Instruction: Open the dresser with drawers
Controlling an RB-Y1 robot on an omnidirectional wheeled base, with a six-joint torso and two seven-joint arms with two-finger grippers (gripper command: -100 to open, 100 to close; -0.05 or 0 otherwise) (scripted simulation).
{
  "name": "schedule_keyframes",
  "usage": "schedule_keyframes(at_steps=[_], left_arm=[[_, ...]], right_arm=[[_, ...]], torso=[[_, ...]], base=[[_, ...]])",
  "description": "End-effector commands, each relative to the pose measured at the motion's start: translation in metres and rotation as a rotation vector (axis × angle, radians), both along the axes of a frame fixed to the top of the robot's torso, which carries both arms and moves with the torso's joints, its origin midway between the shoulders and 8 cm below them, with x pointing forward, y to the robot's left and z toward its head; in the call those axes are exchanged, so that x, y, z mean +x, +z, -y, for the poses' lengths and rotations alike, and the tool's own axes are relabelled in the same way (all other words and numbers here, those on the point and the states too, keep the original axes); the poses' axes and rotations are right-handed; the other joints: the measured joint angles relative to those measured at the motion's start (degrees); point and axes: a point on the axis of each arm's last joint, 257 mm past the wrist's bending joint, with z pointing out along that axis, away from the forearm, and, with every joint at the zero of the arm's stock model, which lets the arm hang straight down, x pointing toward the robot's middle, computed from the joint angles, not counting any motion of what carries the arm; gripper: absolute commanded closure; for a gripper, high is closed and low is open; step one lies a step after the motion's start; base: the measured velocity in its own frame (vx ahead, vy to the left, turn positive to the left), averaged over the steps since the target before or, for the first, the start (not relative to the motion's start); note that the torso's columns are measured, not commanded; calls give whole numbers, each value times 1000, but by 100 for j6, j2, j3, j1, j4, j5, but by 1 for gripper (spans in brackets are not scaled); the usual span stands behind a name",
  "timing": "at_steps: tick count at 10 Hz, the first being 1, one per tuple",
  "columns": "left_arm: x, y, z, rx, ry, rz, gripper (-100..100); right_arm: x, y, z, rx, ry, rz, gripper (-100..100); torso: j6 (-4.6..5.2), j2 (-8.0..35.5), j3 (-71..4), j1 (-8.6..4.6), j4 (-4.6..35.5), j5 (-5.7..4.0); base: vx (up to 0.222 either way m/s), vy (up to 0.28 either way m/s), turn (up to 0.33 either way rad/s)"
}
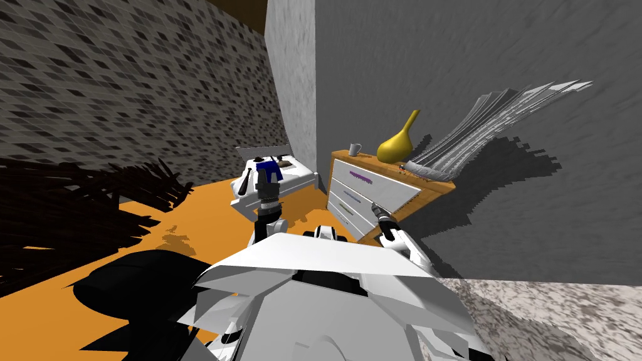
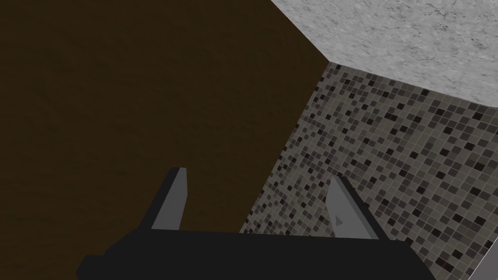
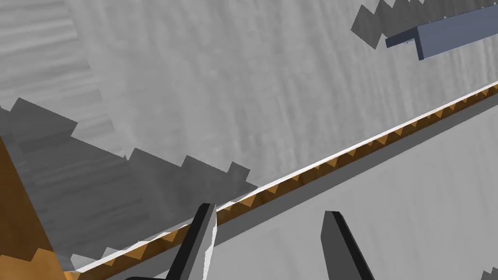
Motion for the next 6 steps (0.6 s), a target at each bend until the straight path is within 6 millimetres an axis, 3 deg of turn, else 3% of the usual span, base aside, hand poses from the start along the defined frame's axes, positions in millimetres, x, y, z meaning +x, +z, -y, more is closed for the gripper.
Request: schedule_keyframes(at_steps=[1,6], left_arm=[[0,0,0,0,0,0,0],[0,0,0,0,0,0,0]], right_arm=[[-14,-25,23,-89,-47,-91,-100],[-19,-31,29,-94,-64,-109,-100]], torso=[[6,-1,-2,-7,-4,-5],[18,-5,3,-76,-21,-45]], base=[[23,42,115],[2,17,15]])
